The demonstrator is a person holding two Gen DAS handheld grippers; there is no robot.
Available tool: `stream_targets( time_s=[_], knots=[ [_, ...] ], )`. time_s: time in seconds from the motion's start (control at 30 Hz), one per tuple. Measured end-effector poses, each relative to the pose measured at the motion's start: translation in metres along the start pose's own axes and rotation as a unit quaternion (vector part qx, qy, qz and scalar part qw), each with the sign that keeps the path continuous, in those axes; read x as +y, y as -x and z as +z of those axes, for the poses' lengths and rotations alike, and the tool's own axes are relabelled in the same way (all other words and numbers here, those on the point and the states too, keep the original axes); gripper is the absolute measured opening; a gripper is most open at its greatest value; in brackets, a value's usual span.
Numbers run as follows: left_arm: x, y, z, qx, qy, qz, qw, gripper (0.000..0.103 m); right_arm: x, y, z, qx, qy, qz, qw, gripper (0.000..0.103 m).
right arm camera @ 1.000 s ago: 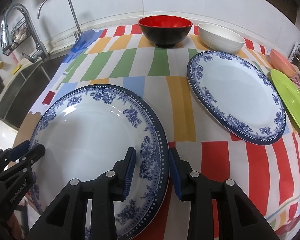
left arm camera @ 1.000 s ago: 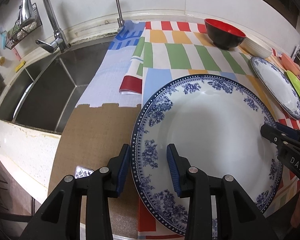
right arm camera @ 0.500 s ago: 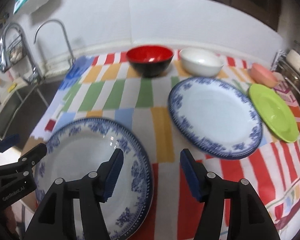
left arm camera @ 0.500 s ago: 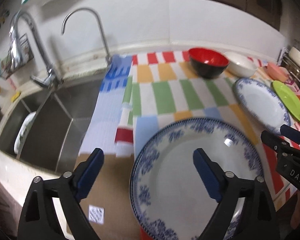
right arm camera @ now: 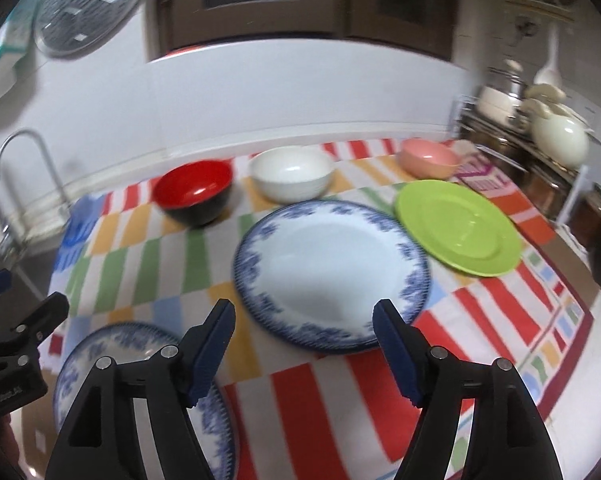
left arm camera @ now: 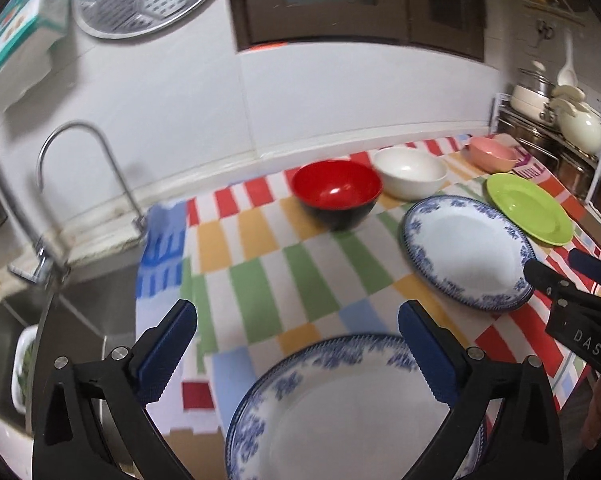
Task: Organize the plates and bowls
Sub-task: 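Move both open grippers to the smaller blue-and-white plate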
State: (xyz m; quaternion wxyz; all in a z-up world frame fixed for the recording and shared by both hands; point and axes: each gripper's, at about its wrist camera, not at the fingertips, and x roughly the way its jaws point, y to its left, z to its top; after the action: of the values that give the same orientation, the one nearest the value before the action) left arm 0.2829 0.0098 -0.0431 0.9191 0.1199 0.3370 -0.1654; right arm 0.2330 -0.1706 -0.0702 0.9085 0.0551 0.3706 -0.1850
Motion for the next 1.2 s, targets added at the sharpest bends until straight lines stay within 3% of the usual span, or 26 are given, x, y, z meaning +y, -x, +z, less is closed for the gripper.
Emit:
stream_targets(
  time_s=[0.27,0.6,1.0,1.2],
  knots=[
    [-0.032,-0.015,0.026,-0.009,-0.010,-0.023,0.9997,0.102,-0.037,-0.004,0.014,-0.025,-0.024,-0.045,0.998,0.072],
    [-0.074,-0.057,0.055,0.011,-0.016,-0.045,0.9988,0.095,-0.082,-0.043,0.031,-0.007,-0.045,-0.049,0.998,0.072],
    [-0.107,-0.126,0.066,0.076,-0.034,-0.054,0.9951,0.080,-0.111,-0.107,0.030,0.055,-0.078,-0.028,0.995,0.072],
    [-0.117,-0.157,0.061,0.111,-0.033,-0.065,0.9911,0.074,-0.115,-0.127,0.025,0.078,-0.074,-0.030,0.994,0.065]
  ],
)
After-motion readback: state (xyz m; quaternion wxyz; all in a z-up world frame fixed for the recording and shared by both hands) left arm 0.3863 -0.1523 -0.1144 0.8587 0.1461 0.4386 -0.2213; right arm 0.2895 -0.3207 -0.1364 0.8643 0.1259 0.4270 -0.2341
